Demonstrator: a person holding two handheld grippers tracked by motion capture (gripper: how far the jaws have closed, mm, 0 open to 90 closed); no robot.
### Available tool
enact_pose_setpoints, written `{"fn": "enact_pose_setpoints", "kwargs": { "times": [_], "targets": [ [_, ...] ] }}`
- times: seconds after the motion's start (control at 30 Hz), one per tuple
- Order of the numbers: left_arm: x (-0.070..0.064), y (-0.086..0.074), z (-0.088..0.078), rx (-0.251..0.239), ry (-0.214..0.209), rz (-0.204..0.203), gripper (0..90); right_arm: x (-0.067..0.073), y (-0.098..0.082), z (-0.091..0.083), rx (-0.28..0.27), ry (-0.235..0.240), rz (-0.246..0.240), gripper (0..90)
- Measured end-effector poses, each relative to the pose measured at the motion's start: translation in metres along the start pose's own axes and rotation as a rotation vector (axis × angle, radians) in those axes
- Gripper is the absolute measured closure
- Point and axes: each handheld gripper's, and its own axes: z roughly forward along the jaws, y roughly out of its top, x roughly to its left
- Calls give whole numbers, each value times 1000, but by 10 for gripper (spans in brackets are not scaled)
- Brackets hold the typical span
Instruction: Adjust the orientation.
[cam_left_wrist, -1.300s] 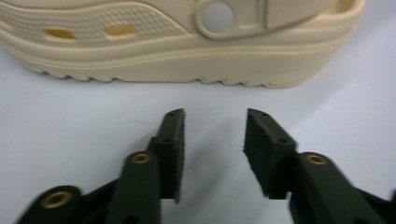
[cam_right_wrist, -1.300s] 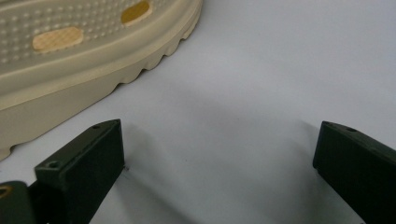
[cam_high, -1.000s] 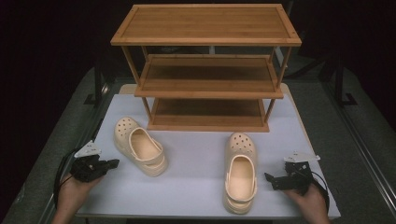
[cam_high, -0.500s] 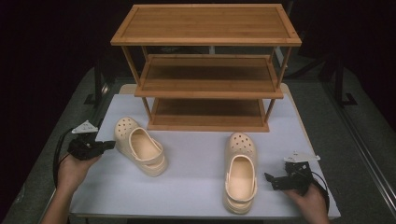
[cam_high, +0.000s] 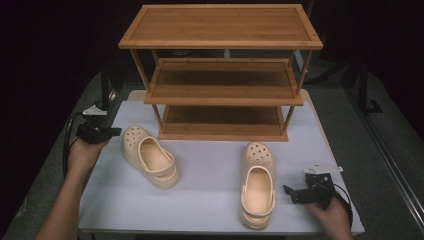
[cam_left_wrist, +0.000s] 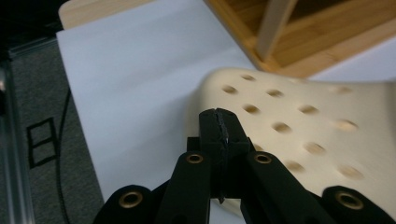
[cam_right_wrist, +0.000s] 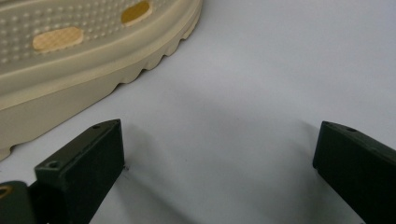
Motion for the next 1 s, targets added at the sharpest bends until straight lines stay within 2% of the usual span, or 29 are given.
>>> {"fn": "enact_pose_setpoints", "kwargs": {
  "times": [0.1,0.2,0.27,0.43,0.47,0.63,0.8,0.9,1.0],
  "targets": [
    [8,6,11,5,-1,-21,900,0,0,0,0,1,0,14],
    [14,12,23,7,2,-22,900,0,0,0,0,1,0,14],
    [20,14,33,25,7,-36,900,0,0,0,-1,2,0,14],
    [27,14,46,33,1,-53,900,0,0,0,0,1,1,14],
    [28,14,53,49,2,-57,900,0,0,0,-1,2,1,14],
    [27,11,61,71,-14,-54,900,0,0,0,-1,2,0,14],
    [23,11,61,77,5,-34,900,0,0,0,-1,2,1,14],
    [20,11,60,77,5,-20,900,0,0,0,-1,2,1,14],
    [13,9,60,58,-1,-23,900,0,0,0,0,2,1,14]
  ]
}}
